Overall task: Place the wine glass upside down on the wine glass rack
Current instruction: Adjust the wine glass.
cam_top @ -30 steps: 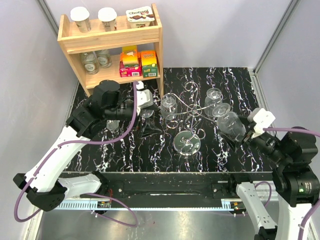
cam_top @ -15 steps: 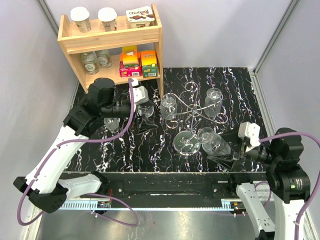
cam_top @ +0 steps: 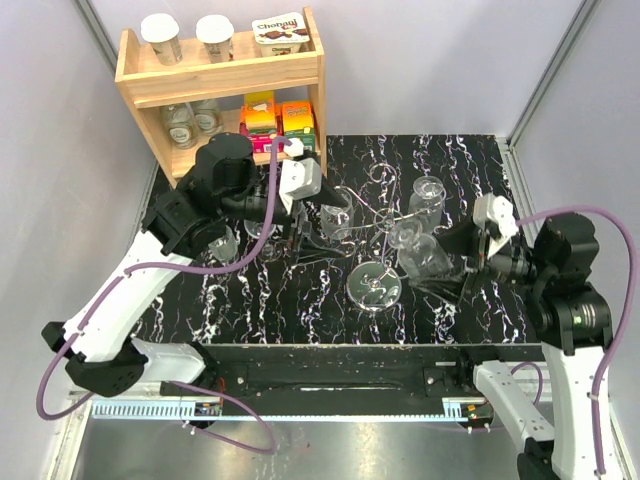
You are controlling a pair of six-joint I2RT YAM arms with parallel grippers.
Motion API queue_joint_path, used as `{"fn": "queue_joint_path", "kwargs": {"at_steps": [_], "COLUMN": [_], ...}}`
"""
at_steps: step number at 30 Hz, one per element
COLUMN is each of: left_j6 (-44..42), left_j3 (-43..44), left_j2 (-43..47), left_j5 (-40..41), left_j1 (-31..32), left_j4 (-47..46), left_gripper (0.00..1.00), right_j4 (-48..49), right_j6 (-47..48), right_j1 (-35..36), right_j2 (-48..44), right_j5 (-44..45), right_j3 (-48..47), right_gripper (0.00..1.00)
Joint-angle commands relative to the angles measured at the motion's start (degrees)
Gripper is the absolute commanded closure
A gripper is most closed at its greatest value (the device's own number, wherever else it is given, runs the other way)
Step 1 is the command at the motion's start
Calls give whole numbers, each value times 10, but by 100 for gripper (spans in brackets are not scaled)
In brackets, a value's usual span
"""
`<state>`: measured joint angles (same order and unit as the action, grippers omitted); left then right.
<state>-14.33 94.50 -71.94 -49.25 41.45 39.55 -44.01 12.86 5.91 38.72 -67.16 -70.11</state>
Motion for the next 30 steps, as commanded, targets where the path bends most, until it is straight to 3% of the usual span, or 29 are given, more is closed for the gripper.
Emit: {"fn": "queue_joint_path", "kwargs": {"at_steps": [1, 16, 30], "left_j6": [-18, 4, 18], "left_j3": [81, 199, 262], "left_j2": [-37, -147, -187], "left_j5": [35, 88, 86], "left_j1": [57, 86, 114], "left_j4": [-22, -84, -89], "left_gripper": [1, 1, 1], "right_j4": [95, 103, 74], "right_j6": [-57, -71, -35], "right_j1": [2, 2, 7], "right_j2": [45, 81, 85], "right_j5": [-24, -37, -23], "right_j3": [-50, -75, -65], "right_gripper": [100, 100, 100]}}
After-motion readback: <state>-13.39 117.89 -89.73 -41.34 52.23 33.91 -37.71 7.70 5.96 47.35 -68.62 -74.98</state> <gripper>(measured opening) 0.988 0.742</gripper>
